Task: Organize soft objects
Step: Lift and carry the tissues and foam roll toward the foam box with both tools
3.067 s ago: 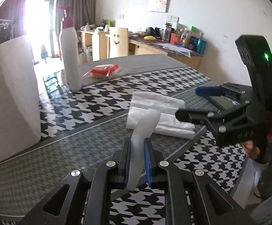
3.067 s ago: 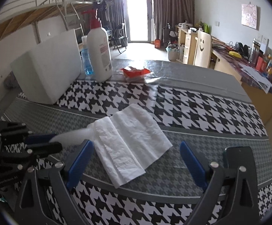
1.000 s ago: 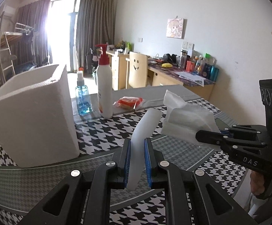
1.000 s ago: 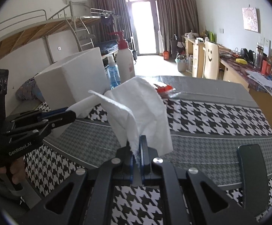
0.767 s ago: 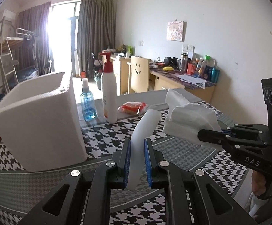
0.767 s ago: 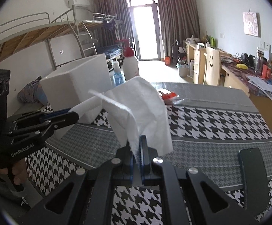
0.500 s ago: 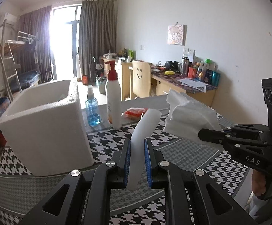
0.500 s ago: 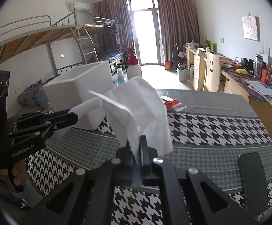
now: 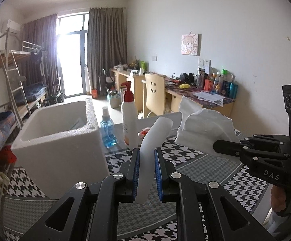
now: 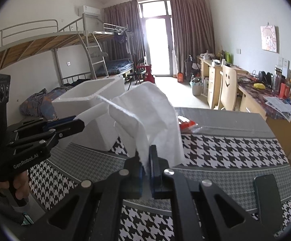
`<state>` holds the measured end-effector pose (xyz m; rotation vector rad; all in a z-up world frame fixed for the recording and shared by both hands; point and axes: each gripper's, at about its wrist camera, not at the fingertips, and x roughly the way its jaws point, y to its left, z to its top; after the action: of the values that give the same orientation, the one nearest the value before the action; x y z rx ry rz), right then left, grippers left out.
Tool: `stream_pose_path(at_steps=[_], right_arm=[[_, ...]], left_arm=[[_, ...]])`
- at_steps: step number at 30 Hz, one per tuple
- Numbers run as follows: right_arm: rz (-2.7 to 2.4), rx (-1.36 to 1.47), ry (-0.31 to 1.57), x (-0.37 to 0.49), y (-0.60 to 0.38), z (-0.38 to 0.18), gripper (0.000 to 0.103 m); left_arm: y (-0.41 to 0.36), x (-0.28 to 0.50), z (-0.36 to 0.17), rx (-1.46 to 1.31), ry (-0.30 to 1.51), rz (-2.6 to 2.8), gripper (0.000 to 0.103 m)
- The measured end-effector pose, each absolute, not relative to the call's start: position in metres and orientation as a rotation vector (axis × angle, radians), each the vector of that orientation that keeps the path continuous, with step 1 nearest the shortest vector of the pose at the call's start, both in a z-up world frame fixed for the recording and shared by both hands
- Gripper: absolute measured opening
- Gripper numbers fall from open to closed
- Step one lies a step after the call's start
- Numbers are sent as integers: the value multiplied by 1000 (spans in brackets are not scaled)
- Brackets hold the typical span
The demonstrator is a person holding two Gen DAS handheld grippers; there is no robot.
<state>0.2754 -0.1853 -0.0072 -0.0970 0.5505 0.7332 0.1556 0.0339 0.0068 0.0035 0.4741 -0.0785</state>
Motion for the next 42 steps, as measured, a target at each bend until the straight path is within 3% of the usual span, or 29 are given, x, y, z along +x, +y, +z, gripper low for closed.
stream_pose_path(at_steps=[42], right_arm=[[775,-127,459,283,-137,38,8]], left_arm=[[85,150,43,-1,378,49,16]])
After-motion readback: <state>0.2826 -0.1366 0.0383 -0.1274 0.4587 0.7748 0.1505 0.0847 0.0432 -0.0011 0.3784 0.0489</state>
